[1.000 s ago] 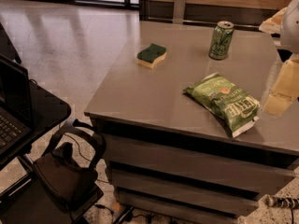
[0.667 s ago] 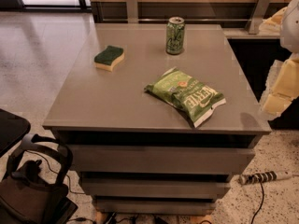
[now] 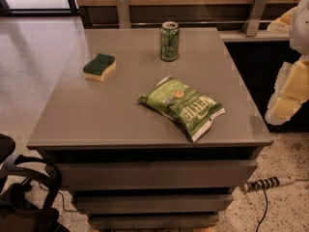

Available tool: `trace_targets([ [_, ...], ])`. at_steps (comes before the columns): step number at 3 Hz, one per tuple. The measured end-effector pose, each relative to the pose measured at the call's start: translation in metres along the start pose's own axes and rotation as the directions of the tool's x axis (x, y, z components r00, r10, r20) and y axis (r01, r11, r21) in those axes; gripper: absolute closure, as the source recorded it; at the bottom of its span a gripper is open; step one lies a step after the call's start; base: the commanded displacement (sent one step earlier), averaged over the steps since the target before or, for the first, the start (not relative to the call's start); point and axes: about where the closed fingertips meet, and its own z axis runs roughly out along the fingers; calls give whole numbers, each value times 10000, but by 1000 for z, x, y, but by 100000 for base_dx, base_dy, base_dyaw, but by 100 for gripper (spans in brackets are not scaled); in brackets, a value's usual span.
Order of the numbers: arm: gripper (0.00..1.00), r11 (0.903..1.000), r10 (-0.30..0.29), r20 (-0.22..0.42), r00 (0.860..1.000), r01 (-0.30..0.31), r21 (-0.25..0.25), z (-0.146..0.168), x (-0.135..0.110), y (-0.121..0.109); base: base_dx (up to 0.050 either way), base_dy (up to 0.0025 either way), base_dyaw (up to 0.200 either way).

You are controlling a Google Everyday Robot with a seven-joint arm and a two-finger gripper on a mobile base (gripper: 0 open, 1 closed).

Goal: Pick sponge

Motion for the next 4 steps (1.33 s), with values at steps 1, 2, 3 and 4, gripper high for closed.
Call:
trace_targets([
  [1, 0, 10000, 0, 1, 10000, 0, 2, 0, 0, 0, 4900, 0, 3],
  [2, 0, 10000, -1, 1, 10000, 1, 4, 0, 0, 0, 0, 0, 0],
  [3, 0, 9999, -68, 518, 9986, 74, -126, 9, -19, 8, 0, 0, 0],
  [4, 0, 9999, 136, 1338, 9909, -123, -102, 24, -55, 27, 0, 0, 0],
])
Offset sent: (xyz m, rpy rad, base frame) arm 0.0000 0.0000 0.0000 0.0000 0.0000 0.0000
